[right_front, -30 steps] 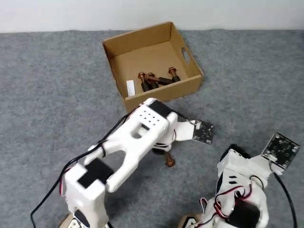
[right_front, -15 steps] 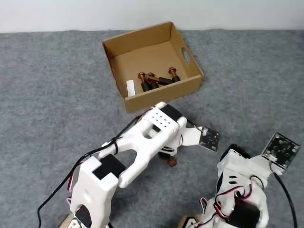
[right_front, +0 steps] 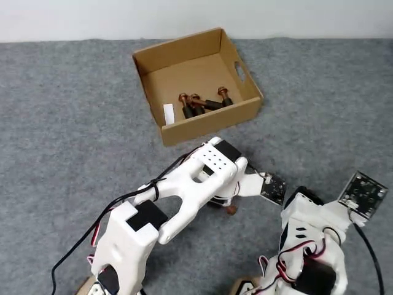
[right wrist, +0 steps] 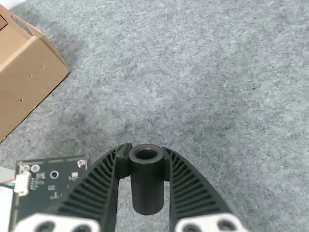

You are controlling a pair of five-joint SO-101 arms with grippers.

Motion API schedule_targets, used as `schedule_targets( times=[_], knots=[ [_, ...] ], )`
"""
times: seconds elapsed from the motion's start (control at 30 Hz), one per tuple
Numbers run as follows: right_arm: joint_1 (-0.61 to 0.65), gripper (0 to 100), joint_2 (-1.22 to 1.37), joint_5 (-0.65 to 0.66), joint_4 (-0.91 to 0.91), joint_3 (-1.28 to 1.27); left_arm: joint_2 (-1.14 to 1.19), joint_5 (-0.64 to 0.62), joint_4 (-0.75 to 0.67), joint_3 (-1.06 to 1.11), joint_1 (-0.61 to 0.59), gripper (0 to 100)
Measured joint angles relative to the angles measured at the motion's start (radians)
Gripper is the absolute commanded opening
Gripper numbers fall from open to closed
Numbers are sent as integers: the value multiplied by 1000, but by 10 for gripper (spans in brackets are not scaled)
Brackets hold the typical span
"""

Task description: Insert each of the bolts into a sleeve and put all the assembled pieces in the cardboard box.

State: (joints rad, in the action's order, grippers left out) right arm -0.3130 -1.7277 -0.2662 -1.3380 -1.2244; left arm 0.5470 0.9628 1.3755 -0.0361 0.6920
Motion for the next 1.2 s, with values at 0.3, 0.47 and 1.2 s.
schedule_targets(
  times=[0.3, 0.47, 1.2],
  knots=[
    [0, 8, 0, 0, 0, 0, -32, -78, 41, 0, -23, 6],
    [0, 8, 0, 0, 0, 0, -141, -150, 124, 0, -101, 6],
    [0, 8, 0, 0, 0, 0, -227, -425, 97, 189, -255, 117]
  ],
)
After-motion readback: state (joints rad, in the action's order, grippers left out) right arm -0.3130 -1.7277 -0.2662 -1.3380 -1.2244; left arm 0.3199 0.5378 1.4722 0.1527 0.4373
